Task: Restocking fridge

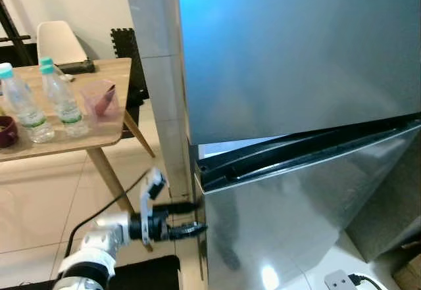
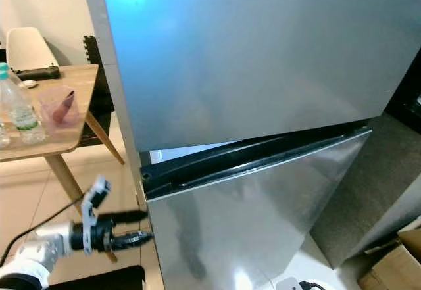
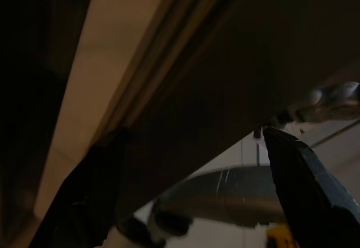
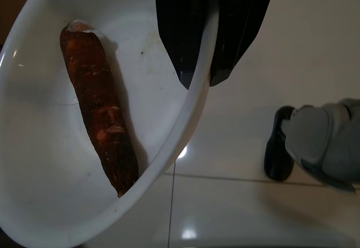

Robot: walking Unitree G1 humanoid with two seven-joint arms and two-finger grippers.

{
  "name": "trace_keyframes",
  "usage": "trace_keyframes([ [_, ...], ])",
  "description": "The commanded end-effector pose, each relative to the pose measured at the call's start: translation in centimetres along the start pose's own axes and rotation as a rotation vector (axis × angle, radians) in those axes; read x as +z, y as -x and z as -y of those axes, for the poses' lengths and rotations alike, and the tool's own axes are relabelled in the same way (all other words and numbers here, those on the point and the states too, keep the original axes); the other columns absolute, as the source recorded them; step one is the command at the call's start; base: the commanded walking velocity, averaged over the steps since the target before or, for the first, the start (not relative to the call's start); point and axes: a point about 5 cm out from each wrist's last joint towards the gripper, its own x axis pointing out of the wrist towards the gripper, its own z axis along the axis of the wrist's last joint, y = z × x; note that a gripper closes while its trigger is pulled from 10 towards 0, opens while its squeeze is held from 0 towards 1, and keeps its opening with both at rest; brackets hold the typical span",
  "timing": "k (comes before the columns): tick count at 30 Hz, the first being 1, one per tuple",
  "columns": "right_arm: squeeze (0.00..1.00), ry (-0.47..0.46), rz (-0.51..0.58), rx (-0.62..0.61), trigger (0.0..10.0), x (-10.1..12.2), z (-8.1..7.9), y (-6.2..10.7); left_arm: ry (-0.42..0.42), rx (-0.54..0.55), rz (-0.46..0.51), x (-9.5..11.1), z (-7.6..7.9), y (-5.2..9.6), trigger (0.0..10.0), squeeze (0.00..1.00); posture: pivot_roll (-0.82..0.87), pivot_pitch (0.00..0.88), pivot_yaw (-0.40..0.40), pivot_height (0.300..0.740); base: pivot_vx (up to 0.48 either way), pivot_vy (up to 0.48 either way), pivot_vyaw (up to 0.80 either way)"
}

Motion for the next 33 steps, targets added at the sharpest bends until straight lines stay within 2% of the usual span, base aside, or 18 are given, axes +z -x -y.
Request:
trace_keyframes([
  [1,0.0,-0.005,0.002,-0.007,10.0,0.0,0.1,0.0,0.049,-0.004,-0.021,-1.5,0.2,-0.3,10.0,0.0,-0.04,0.0,-0.024,0.74,0.0,0.0,0.0],
  [10,0.0,-0.003,0.0,-0.006,10.0,0.0,0.1,0.0,0.23,0.066,-0.029,-5.7,0.5,0.8,10.0,0.0,-0.04,0.0,-0.028,0.74,0.0,0.0,0.0],
  [14,0.0,-0.002,0.0,-0.006,10.0,-0.1,0.0,0.0,0.314,0.159,-0.076,-8.3,0.8,1.3,10.0,0.0,-0.04,0.0,-0.028,0.74,0.0,0.0,0.0],
  [17,0.0,-0.001,-0.001,-0.006,10.0,-0.1,0.0,0.0,0.344,0.198,-0.09,-9.2,0.9,1.5,10.0,0.0,-0.04,0.0,-0.027,0.74,0.0,0.0,0.0],
  [18,0.0,0.0,-0.001,-0.006,10.0,-0.1,0.0,0.0,0.385,0.295,-0.103,-10.3,0.9,2.0,10.0,0.0,-0.04,0.0,-0.028,0.74,0.0,0.0,0.0],
  [19,0.0,0.0,-0.001,-0.006,10.0,-0.1,0.0,0.0,0.385,0.295,-0.103,-10.3,0.9,2.0,10.0,0.0,-0.04,0.0,-0.028,0.74,0.0,0.0,0.0],
  [22,0.0,0.0,-0.001,-0.006,10.0,-0.1,0.0,0.0,0.428,0.428,-0.102,-11.4,0.7,2.6,10.0,0.0,-0.04,0.0,-0.028,0.74,0.0,0.0,0.0],
  [23,0.0,0.0,-0.001,-0.006,10.0,-0.1,0.0,0.0,0.428,0.428,-0.102,-11.4,0.7,2.6,10.0,0.0,-0.04,0.0,-0.028,0.74,0.0,0.0,0.0],
  [27,0.0,0.002,-0.003,-0.006,10.0,-0.1,0.0,0.0,0.481,0.668,-0.102,-12.8,0.3,3.7,10.0,0.0,-0.04,0.0,-0.027,0.74,0.0,0.0,0.0],
  [28,0.0,0.002,-0.003,-0.006,10.0,-0.1,0.0,0.0,0.481,0.668,-0.102,-12.8,0.3,3.7,10.0,0.0,-0.04,0.0,-0.027,0.74,0.0,0.0,0.0],
  [30,0.0,0.003,-0.004,-0.005,10.0,-0.2,-0.1,0.0,0.5,0.788,-0.111,-13.5,0.3,4.2,10.0,0.0,-0.04,0.0,-0.027,0.74,0.0,0.0,0.0],
  [33,0.0,0.004,-0.005,-0.004,10.0,-0.2,-0.1,0.0,0.514,0.842,-0.108,-13.9,0.3,4.5,10.0,0.0,-0.04,0.0,-0.027,0.74,0.0,0.0,0.0],
])
